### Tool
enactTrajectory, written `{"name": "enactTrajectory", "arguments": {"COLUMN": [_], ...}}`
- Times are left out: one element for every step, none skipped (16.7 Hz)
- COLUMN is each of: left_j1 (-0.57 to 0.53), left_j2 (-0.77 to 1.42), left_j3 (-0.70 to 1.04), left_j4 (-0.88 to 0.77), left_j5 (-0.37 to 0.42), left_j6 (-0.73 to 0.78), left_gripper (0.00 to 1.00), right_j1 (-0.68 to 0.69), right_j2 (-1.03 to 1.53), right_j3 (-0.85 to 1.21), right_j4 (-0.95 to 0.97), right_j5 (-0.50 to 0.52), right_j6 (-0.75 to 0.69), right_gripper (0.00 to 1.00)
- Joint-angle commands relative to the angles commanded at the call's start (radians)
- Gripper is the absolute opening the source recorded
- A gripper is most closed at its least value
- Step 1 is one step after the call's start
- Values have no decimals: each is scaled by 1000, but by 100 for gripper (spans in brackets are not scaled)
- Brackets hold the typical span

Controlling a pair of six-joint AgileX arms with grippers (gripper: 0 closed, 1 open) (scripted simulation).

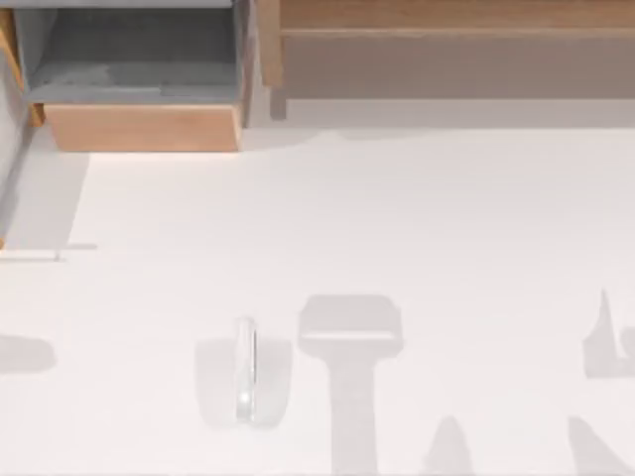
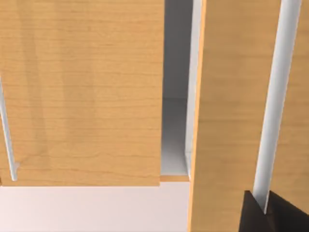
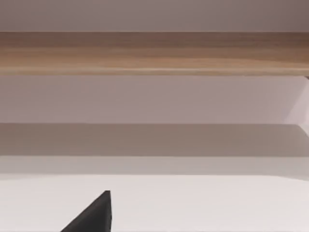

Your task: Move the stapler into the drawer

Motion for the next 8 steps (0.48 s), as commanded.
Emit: {"name": "enactTrajectory", "arguments": {"left_j1": [9,10,10,10,10,10,10,10], "left_j2": [-6,-7,-7,-7,-7,-7,-7,-7], "left_j3": [-12,-14,-14,-14,-14,-14,-14,-14], "left_j4": [9,11,11,11,11,11,11,11], "left_j5": [10,11,11,11,11,11,11,11], "left_j6": [1,1,1,1,1,1,1,1], "left_gripper": [0,0,0,0,0,8,15,23], "right_j1": [0,0,0,0,0,0,0,0], "right_j2": [0,0,0,0,0,0,0,0], "right_j3": [0,0,0,0,0,0,0,0], "right_j4": [0,0,0,0,0,0,0,0], "right_j5": [0,0,0,0,0,0,0,0], "right_j6": [0,0,0,0,0,0,0,0], "right_gripper": [100,100,100,100,100,100,100,100]}}
